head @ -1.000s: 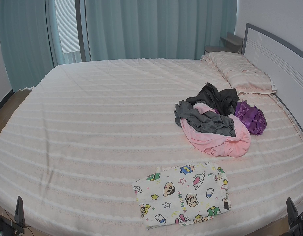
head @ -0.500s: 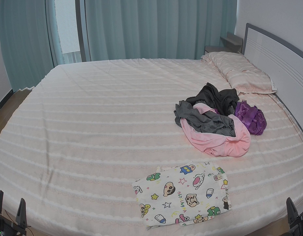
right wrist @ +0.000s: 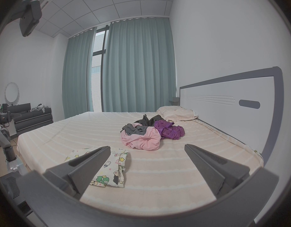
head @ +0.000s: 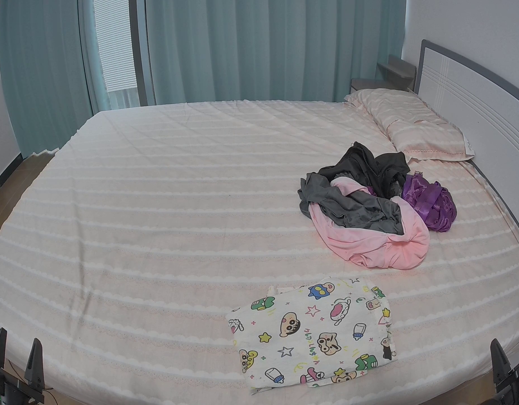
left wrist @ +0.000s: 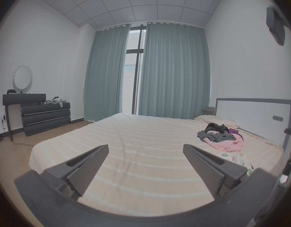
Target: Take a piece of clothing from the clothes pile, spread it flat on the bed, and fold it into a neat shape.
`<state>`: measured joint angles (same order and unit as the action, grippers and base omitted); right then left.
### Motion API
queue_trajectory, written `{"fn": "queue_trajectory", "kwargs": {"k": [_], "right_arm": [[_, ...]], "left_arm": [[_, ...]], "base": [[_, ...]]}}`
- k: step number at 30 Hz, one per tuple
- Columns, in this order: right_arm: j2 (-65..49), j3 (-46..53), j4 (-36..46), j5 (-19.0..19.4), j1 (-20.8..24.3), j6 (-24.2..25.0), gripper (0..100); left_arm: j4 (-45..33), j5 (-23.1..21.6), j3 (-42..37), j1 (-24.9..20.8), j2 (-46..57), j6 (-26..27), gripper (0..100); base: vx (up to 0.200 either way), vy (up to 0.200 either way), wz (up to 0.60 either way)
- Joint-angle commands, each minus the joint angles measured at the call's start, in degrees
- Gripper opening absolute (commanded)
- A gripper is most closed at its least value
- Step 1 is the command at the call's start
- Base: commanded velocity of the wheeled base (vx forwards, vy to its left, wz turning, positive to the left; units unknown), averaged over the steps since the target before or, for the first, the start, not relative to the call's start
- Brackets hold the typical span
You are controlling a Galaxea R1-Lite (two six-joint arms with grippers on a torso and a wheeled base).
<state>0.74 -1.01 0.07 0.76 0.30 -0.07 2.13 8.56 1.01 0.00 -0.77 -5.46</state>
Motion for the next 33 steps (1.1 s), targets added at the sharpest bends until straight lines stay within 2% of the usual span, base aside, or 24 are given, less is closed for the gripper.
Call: {"fn": "queue_trajectory", "kwargs": {"k": [1,5,33], "right_arm": [[-0.7,1.0,0.0,-0.1,0.0,0.0,100],[-0.7,1.0,0.0,0.0,-0.1,0.0,100],[-0.7,1.0,0.0,0.0,0.0,0.0,100]], "left_arm": [[-0.3,-0.9,-1.0,0.0,0.8,1.4,100],[-1.9,-4.3,-1.0,0.0,0.8,5.4,100],[-1.9,-4.3,-1.0,0.0,0.8,5.1,100]], "base": [[0.000,0.000,0.00],[0.000,0.000,0.00],[0.000,0.000,0.00]]}}
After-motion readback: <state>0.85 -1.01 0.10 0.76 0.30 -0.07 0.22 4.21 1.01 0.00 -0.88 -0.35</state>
